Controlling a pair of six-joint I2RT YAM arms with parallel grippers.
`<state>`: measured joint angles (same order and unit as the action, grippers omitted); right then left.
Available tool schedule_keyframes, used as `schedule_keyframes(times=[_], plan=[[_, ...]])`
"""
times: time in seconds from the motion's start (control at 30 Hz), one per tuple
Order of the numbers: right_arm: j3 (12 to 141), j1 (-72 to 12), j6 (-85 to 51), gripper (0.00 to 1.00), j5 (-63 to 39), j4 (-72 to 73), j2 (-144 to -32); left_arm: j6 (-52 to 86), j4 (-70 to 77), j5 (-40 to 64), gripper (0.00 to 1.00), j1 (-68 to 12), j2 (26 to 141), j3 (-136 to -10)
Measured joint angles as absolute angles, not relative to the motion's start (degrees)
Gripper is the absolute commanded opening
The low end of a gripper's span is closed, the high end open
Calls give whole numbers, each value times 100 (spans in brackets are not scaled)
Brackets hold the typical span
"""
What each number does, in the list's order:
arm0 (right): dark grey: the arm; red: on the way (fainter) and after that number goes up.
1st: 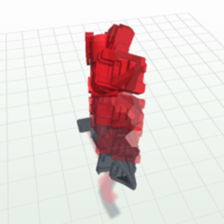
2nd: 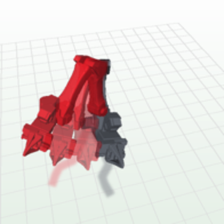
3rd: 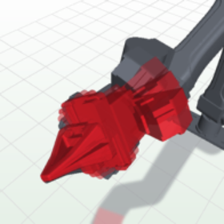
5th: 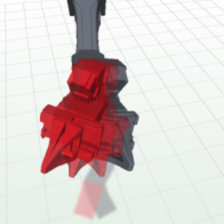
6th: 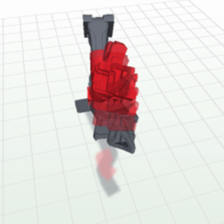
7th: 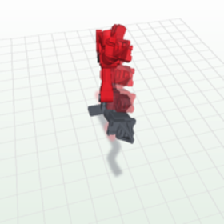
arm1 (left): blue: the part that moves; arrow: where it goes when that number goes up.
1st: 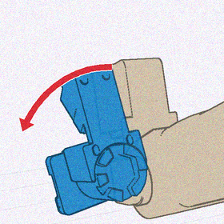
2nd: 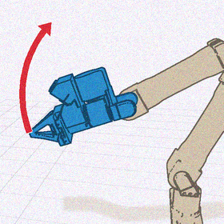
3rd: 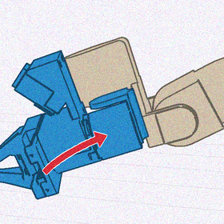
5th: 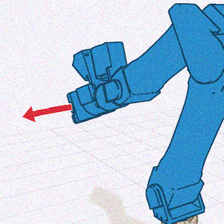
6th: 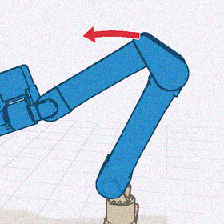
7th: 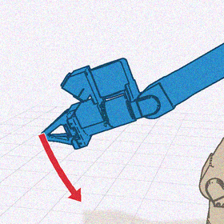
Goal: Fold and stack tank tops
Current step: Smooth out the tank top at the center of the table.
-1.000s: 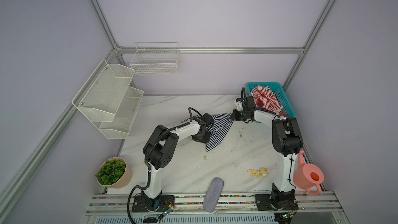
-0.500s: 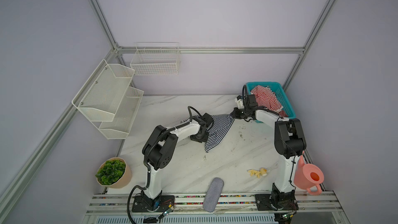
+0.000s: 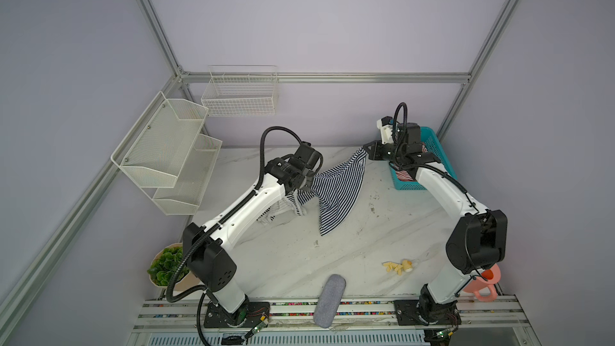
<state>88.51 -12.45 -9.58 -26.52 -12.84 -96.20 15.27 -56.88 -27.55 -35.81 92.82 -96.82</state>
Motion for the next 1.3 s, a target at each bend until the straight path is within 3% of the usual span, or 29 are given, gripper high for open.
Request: schedule_keyframes(times=[0.53,0.8,0.97,1.3], plan=[[9052,-1253,-1083,0,-2805,-1111,-7863,574,-5588,-2506,0,-3614,6930,-9804],[9100,-1251,-1135,0,-2805,-1131,-8204,392,-5441,-2517,0,-3607,7435,-9802],[9172,-1240,-1177,0,-2810,-1219,-8237,384,-5483,-1953,0,-3607,7762,-9804],[9161,-1240,-1302,0,-2840,-1210,-6781,534,-5402,-370,0,-3734,6895,-9922]])
